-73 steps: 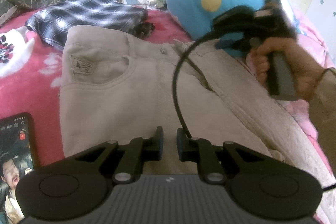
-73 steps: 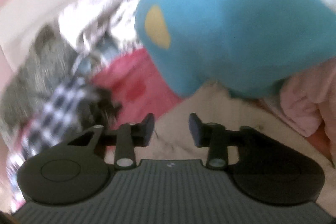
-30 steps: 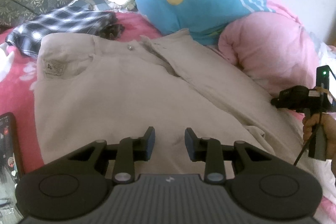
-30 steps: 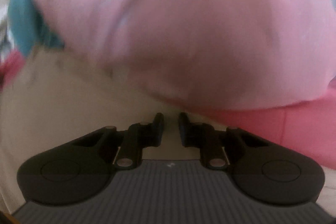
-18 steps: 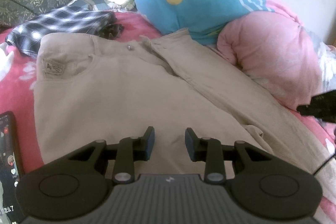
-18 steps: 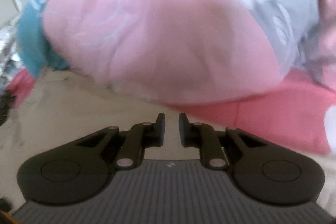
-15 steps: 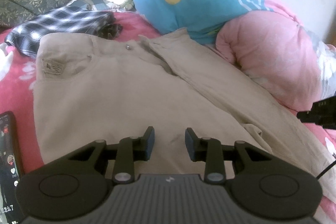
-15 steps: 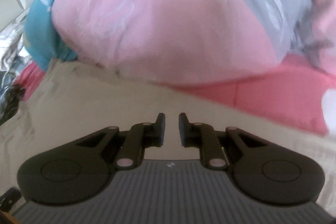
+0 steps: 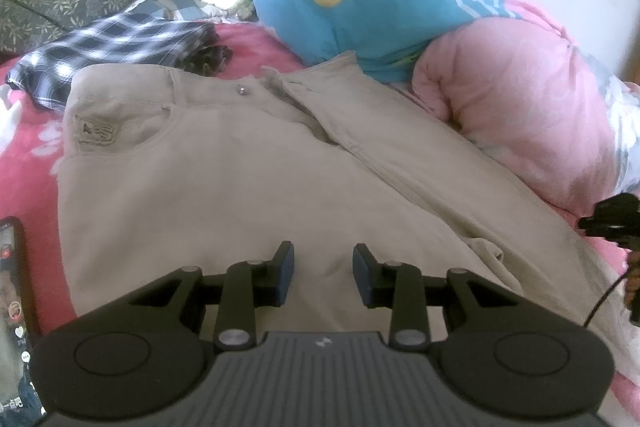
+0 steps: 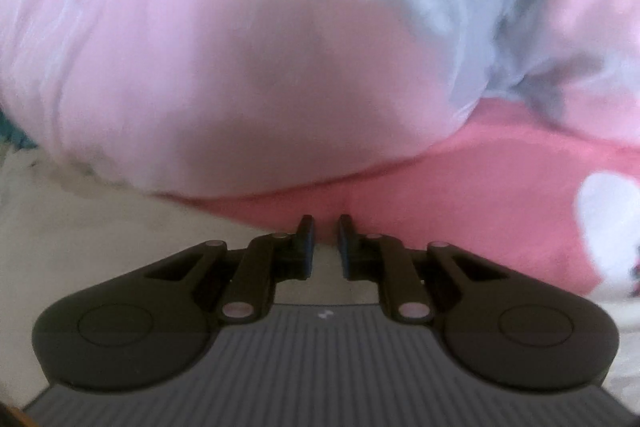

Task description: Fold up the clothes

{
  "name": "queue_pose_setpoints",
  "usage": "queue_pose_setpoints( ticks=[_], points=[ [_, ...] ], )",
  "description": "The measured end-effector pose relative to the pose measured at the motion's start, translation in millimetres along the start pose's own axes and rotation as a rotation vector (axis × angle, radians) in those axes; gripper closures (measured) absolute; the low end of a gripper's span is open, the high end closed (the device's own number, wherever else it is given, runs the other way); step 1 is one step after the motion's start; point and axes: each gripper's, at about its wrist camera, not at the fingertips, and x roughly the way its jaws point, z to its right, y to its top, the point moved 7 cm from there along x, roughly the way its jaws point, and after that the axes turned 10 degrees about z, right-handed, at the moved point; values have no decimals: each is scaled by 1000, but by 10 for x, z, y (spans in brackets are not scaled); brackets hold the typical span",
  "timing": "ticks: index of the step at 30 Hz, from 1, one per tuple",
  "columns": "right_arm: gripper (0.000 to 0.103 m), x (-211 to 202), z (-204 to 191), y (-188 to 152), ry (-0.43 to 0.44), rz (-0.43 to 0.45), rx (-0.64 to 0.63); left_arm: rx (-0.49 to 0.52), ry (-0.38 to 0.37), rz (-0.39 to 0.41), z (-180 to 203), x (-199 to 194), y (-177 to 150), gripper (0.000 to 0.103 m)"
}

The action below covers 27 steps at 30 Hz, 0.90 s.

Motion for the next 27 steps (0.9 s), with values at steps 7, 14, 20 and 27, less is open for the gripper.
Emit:
queue_pose_setpoints(
  ticks=[7,14,20,27],
  points=[
    [85,-586,397,-282,174,-129,216,10,4,7,28,4,-3,65],
    [88,-1039,1847,-584,-72,-14,321,14,-10,4,13,-12,-2,64],
    [84,-1995,3460,-831,-572,64,348,16,-16,-5,23,-12,4,62],
    [76,-2445,3562,-918,-486,146,492,56,-16,-1,87,-14,-12,58]
  ],
)
